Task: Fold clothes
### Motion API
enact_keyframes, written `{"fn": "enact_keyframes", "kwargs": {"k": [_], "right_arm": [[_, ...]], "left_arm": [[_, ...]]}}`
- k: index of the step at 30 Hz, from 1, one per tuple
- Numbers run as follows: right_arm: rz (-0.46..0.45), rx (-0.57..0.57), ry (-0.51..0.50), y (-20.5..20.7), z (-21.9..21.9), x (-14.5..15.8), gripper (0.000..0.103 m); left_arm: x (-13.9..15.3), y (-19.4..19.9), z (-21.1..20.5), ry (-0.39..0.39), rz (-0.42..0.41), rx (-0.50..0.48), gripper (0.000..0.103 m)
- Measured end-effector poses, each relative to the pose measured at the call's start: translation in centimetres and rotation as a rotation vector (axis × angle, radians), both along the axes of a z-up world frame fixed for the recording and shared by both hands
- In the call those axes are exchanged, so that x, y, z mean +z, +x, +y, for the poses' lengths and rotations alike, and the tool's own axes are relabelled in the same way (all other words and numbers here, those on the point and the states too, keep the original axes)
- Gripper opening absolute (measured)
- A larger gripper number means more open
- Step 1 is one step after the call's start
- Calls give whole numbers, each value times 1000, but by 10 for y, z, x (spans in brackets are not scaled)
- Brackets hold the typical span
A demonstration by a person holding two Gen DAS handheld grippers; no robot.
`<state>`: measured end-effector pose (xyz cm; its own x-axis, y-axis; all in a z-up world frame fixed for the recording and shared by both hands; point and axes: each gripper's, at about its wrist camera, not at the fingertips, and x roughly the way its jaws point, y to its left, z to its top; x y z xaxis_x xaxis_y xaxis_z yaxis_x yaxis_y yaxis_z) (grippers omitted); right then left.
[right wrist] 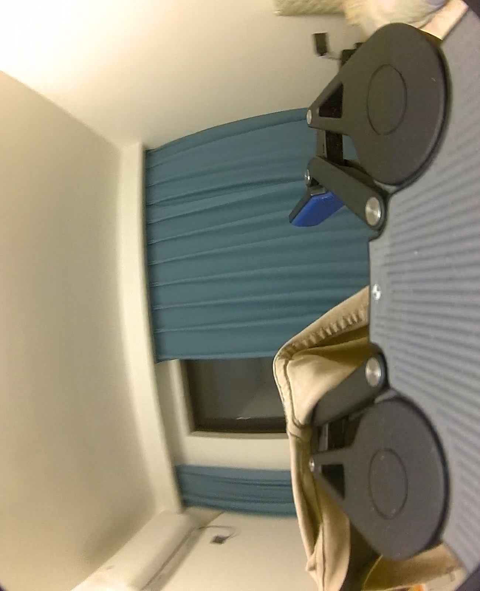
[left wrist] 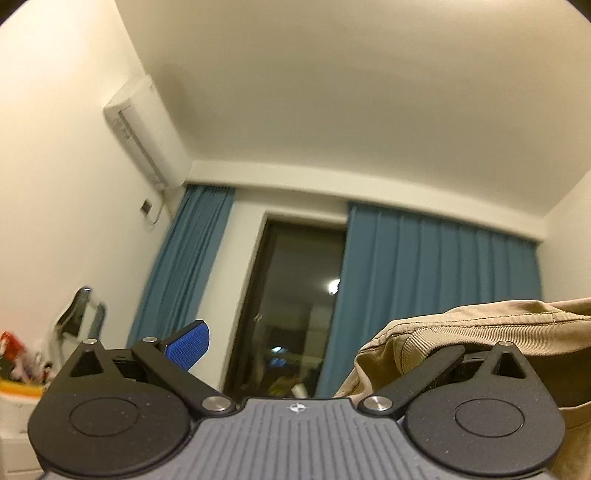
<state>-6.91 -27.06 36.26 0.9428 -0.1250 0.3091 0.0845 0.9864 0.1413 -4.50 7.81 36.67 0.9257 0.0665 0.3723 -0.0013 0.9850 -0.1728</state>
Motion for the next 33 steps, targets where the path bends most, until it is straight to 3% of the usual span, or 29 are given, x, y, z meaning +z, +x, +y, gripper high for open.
{"fn": "enact_keyframes", "kwargs": {"k": [3,6,11,16,21,26,28,33], "right_arm": [[-21,5,-6,-18,-5,32,79],[6,-6,-25,-17,-12,44,80],[178,-32,-76,35,-19,11,80],[337,-59,-27,121,-32,-61,80],[426,-119,24,246,-52,-135,79],[544,-161,49,373,-70,-239,79],[623,-144,73,421,-78,-298,79],[866,-50,121,515,-91,-411,78]], "left_arm": [[30,-7,-3,5,11,-39,103],[41,0,-7,15,71,-85,103],[0,63,-13,-10,269,-185,103],[-78,164,-39,-4,402,-194,103],[-152,294,-77,17,504,-169,103],[-280,439,-105,38,685,-144,103],[-338,496,-114,54,784,-141,103],[-457,585,-122,174,1005,-132,101]]}}
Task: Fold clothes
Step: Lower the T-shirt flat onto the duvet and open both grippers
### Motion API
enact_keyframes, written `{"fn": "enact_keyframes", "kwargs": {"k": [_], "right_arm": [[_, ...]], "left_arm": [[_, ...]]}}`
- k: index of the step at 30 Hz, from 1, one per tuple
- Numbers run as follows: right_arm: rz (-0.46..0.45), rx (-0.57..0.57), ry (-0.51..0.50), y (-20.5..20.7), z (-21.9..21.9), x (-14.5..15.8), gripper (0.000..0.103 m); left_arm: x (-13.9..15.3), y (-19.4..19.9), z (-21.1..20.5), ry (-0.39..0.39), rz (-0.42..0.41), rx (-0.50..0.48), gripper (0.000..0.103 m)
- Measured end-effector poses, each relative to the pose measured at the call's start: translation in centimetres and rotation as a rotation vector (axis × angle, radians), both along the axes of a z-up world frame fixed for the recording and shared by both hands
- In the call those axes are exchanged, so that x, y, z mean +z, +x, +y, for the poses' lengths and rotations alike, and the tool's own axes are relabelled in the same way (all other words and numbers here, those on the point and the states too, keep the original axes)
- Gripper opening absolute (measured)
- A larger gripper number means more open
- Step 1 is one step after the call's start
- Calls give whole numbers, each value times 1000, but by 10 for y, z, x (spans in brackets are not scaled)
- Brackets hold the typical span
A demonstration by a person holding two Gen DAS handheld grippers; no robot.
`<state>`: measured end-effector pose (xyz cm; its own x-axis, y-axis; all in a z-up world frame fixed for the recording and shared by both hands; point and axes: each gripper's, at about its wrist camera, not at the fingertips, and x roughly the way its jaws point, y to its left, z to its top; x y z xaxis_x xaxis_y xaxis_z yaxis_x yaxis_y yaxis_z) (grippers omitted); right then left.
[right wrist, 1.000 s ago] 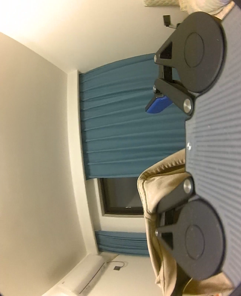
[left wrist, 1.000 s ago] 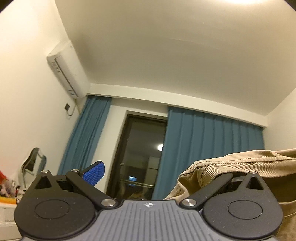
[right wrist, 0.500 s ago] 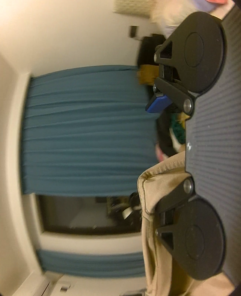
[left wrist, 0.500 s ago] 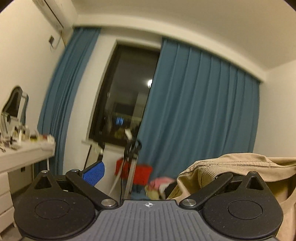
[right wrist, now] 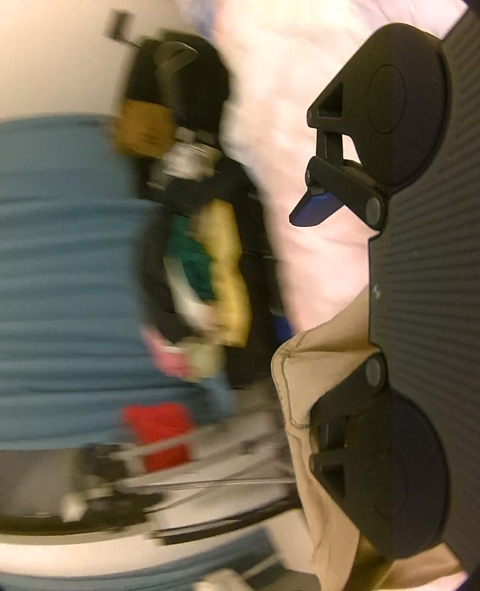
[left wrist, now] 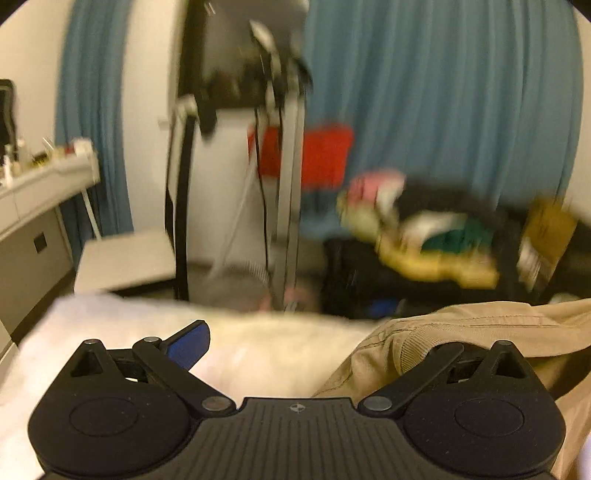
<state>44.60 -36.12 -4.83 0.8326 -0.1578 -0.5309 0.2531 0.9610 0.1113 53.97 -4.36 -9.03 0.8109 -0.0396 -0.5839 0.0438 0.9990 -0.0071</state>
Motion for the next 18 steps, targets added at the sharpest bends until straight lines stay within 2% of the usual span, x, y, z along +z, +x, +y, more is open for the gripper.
{"fn": "enact_keyframes", "kwargs": {"k": [4,6,9,11,13,15,18], "right_arm": [[214,95,-11,44,12,-54,78],[338,182,-13,60,20,-68,78],[456,334,24,70,30,-70,79],[501,404,83,67,35,-61,79],[487,399,155,57,37,-49,79],[425,370,134,40,42,-32,79],[289,324,47,4,54,-12,79]], "left_arm": [[-49,37,-7,59,141,-60,101],[-57,58,-10,55,231,-87,101],[-60,74,-12,29,390,-148,102],[-46,65,-11,33,432,-179,102],[-31,53,-8,42,405,-198,102],[-16,35,-6,44,365,-227,103],[7,-5,0,45,280,-244,103]]}}
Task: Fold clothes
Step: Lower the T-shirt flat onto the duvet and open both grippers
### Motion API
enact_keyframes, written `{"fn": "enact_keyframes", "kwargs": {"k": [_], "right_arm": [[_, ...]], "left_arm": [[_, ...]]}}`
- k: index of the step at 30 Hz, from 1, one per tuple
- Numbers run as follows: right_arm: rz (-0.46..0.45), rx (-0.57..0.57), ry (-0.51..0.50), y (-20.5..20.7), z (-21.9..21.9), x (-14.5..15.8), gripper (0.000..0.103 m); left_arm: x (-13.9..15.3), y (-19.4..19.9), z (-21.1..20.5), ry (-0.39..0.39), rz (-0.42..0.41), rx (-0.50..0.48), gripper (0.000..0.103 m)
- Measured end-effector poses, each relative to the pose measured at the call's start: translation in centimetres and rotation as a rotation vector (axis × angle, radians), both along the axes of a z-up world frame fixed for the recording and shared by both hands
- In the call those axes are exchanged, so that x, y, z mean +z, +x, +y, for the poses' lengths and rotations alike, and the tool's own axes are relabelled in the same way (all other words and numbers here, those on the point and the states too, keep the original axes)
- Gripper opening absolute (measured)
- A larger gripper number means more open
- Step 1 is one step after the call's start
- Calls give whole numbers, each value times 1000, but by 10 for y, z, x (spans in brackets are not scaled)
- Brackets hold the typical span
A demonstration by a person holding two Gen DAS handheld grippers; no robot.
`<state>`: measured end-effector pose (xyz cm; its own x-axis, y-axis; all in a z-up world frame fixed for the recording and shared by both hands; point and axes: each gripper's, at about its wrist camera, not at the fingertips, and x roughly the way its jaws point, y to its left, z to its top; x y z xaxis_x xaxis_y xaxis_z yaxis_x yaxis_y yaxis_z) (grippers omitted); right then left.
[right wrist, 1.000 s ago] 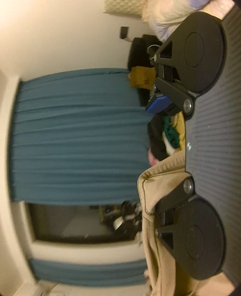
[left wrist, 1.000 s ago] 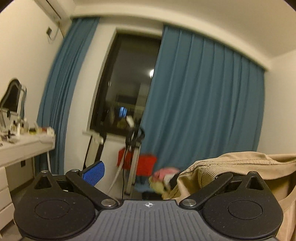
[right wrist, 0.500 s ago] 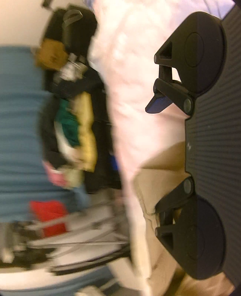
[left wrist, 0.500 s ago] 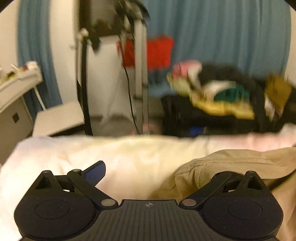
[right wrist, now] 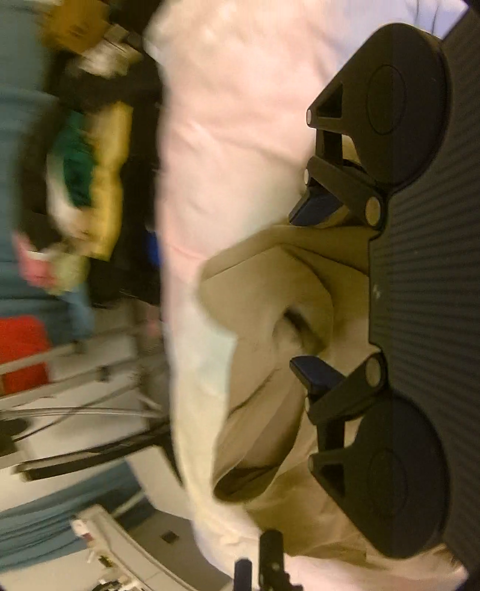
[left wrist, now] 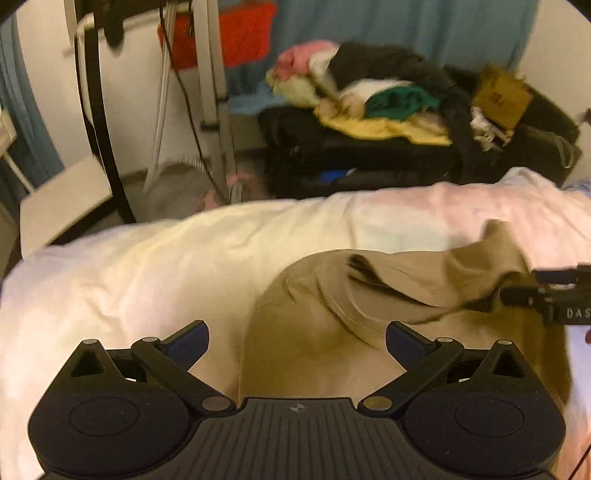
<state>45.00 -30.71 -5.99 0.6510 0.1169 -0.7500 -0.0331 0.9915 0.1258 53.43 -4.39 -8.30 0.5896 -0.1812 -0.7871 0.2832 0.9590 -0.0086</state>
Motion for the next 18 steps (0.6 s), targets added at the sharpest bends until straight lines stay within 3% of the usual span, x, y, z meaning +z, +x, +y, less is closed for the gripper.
{"fn": "enact_keyframes", "kwargs": {"k": [5,9,14,18], "right_arm": [[-209,-85,68,-99,7,41,79],[-314,-125,127,-195,19,70,79],[-387,-164,203,-316,31,86,79],[-452,-158,170,-385,39,88,79]], "left_arm": [[30,-98,22,-132,-131,50,103],[38,-194,44,-245,-183,112,103],[33,-293,59,-254,-227,170,100],[34,-352,65,-275,-259,199,99]]}}
